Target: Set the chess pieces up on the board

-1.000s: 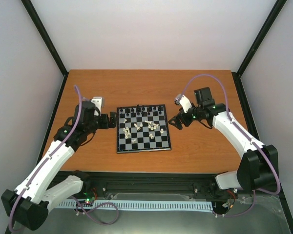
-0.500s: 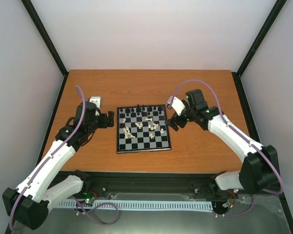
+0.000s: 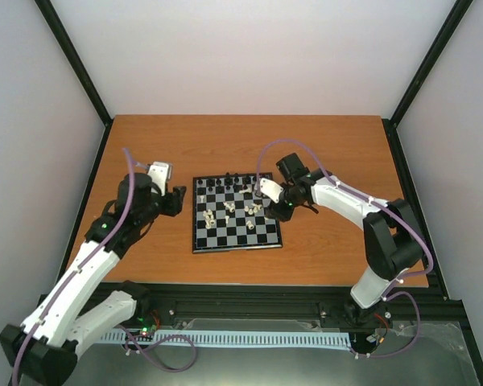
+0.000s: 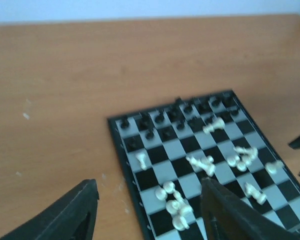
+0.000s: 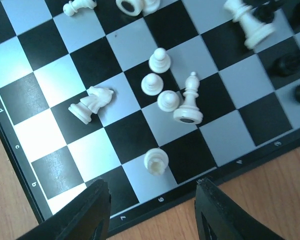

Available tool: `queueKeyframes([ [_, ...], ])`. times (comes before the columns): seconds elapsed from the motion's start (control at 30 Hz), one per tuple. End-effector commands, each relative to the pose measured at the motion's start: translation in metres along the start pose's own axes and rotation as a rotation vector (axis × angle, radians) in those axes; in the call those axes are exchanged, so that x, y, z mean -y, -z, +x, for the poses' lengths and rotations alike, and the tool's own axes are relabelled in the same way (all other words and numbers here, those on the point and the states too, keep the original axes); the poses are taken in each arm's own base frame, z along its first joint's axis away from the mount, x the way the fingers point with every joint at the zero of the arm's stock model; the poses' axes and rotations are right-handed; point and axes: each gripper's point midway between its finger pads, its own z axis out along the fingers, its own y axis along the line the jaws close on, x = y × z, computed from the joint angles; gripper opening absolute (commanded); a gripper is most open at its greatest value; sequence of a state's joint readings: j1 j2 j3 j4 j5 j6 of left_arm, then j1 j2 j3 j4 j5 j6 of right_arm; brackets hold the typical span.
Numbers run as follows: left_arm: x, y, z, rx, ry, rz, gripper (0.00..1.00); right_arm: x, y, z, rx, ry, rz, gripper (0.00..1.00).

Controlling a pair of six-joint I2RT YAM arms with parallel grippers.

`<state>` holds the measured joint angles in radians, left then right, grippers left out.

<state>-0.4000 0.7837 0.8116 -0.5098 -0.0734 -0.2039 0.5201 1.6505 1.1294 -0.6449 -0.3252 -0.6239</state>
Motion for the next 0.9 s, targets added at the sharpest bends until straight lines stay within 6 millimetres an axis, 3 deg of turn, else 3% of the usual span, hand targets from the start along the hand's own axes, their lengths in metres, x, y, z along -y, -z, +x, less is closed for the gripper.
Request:
queueKeyframes([
  [0.0, 0.023, -0.007, 0.007, -0.105, -0.042, 0.115, 0.56, -0.004, -0.01, -0.005, -0.05, 0.028, 0.01, 0.45],
  [0.37, 0.03, -0.011, 0.014, -0.136, -0.034, 0.155, 0.54, 0.009, -0.025, -0.011, -0.095, -0.026, 0.063, 0.36],
  [0.7, 0.029, -0.012, 0.016, -0.141, -0.036, 0.153, 0.55, 0.0, -0.04, 0.001, -0.14, -0.049, 0.001, 0.33],
  [0.87, 0.028, -0.014, 0.018, -0.148, -0.038, 0.146, 0.54, -0.003, -0.043, 0.005, -0.153, -0.059, -0.015, 0.26],
])
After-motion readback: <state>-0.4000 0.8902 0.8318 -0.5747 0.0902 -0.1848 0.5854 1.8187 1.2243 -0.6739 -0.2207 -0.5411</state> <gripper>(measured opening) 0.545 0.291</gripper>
